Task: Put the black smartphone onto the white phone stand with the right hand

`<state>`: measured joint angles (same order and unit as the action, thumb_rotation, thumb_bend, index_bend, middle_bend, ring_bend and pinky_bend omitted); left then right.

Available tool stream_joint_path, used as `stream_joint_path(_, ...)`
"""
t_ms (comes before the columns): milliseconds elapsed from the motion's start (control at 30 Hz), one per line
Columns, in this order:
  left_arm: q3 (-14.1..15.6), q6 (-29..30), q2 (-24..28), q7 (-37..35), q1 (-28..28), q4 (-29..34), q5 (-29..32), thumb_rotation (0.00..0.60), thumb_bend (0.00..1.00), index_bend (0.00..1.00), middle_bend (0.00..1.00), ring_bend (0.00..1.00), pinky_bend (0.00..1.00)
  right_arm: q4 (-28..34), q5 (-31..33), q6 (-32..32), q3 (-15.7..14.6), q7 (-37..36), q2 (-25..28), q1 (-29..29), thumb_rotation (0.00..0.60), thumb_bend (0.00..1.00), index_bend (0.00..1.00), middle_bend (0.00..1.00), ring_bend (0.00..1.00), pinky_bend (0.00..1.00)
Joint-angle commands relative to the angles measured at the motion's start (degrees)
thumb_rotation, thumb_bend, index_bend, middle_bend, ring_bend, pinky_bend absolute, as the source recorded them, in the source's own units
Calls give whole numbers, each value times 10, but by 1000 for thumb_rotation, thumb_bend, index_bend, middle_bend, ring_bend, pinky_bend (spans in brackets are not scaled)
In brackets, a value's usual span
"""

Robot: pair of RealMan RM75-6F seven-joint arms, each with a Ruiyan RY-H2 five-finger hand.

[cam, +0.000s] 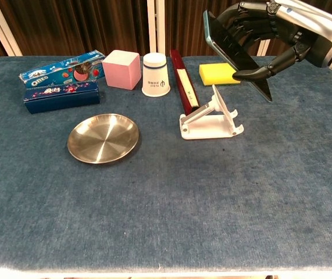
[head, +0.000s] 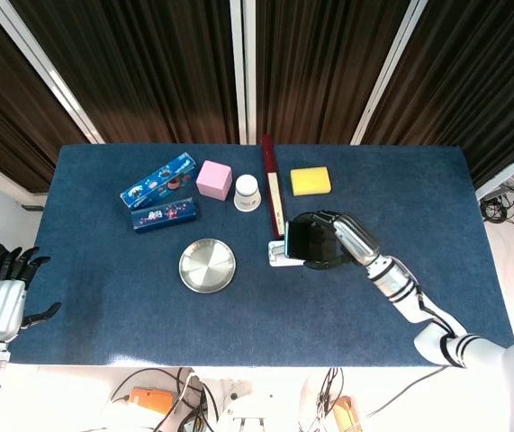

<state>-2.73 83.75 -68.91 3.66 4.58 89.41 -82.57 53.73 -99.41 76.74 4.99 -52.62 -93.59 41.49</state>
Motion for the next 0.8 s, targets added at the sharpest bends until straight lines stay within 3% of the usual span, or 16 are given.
stream_joint_path(33, 0, 1, 3, 4, -1, 6, 2, 600, 101, 211, 108, 45, 0, -100, 2, 16, 1, -64, -71, 22, 600, 556, 661, 525, 424, 486)
stream_joint_path(433, -1, 0, 14, 22, -3, 27, 11, 600, 101, 211, 109, 45, 0, -253, 23, 13, -9, -176, -166, 43, 600, 521, 652, 524, 419, 468)
stream_joint_path(800, -2, -6, 13, 26, 0, 30, 14, 600, 101, 211, 109, 45, 0, -312, 42, 10, -14, -226, -193, 39, 600, 511, 630, 524, 388, 448)
